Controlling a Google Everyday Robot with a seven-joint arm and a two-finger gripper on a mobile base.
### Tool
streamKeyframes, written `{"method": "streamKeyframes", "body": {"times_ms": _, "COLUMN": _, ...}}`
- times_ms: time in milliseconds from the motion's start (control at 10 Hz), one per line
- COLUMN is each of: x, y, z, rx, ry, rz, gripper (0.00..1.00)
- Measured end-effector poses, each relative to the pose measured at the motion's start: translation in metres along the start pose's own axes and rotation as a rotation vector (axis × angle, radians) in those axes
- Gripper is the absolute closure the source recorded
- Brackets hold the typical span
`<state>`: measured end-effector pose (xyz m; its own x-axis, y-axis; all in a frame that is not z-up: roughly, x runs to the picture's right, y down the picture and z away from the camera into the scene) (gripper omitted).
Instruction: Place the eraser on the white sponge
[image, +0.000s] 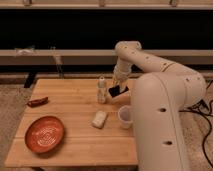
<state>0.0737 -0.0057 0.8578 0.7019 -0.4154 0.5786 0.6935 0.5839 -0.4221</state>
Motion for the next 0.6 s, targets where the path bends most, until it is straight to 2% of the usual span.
{"method": "streamKeyframes", "body": {"times_ms": 200, "x": -0.030, "y": 0.009, "z": -0.013, "rx": 0.003, "ry": -0.032, "rz": -0.068, "gripper": 1.00}}
{"method": "streamKeyframes", "body": {"times_ms": 300, "x": -0.061, "y": 0.023, "z": -0.022, "rx": 0.003, "ry": -0.062, "rz": -0.133, "gripper": 1.00}}
{"method": "streamKeyframes", "body": {"times_ms": 600, "x": -0.102, "y": 0.046, "z": -0.022, "rx": -0.011, "ry": -0.090, "rz": -0.229, "gripper": 1.00}}
